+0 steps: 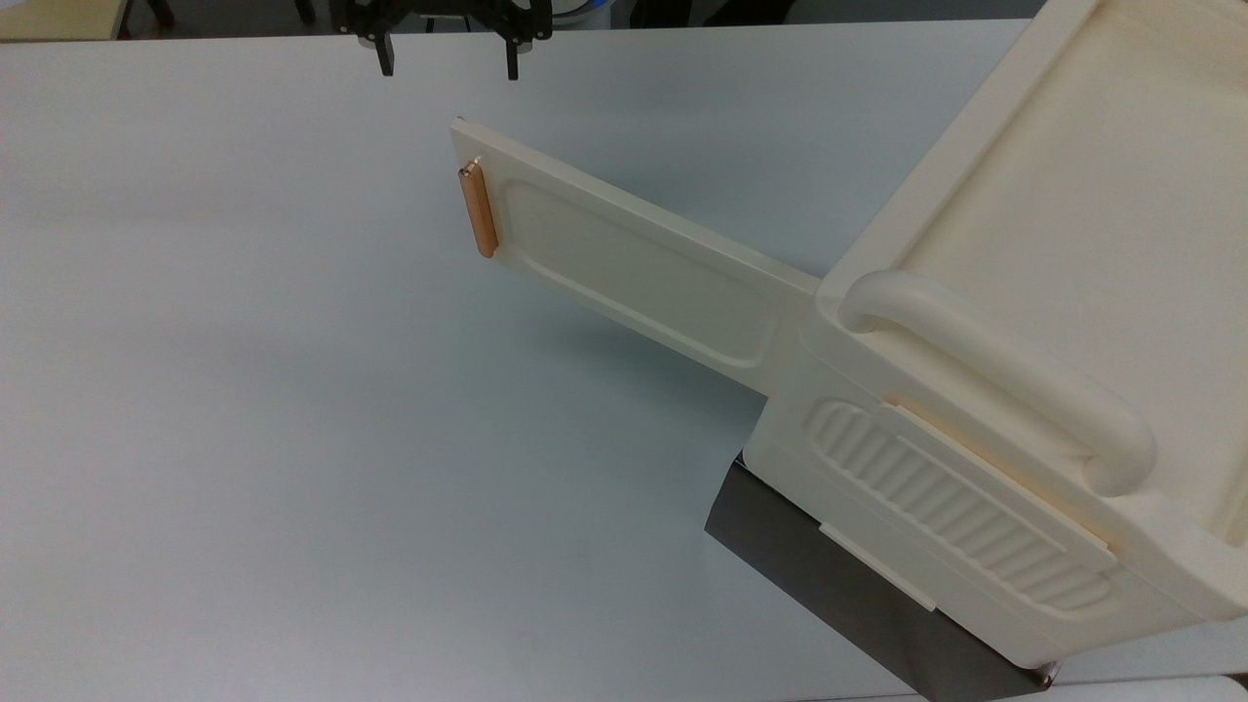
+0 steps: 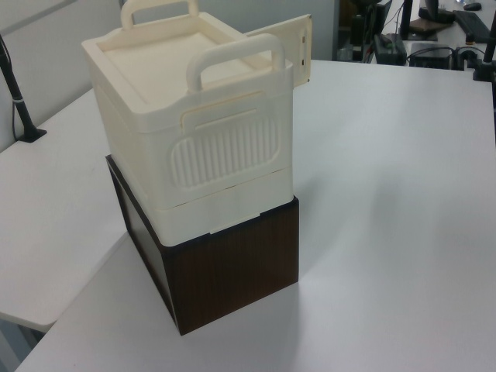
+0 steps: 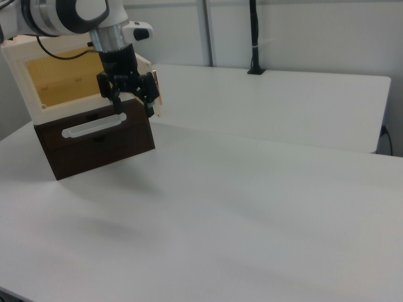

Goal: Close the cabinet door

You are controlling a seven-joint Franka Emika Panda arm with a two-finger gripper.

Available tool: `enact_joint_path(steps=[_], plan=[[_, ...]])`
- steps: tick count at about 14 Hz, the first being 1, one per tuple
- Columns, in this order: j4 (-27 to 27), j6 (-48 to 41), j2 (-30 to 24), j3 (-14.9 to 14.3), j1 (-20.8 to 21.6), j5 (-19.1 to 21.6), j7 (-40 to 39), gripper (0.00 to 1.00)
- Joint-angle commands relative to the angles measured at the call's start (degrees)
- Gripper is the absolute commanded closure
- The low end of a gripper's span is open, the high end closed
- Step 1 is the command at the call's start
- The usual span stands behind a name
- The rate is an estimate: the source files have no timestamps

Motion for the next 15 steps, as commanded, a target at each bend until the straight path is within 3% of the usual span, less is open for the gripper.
enact_joint_path(steps=[1,11,13,15], plan=[[-1.69,-0.26,-1.51,0.16,-0.21,0.26,0.88,0.00],[-1.43,-0.52,-1.42,0.25,-0.04,0.26,0.79,0.00],[-1.43,-0.61,-1.51,0.25,-0.04,0.26,0.53,0.15],[-1.43,-0.52,-1.60,0.25,-0.12,0.26,0.44,0.49]])
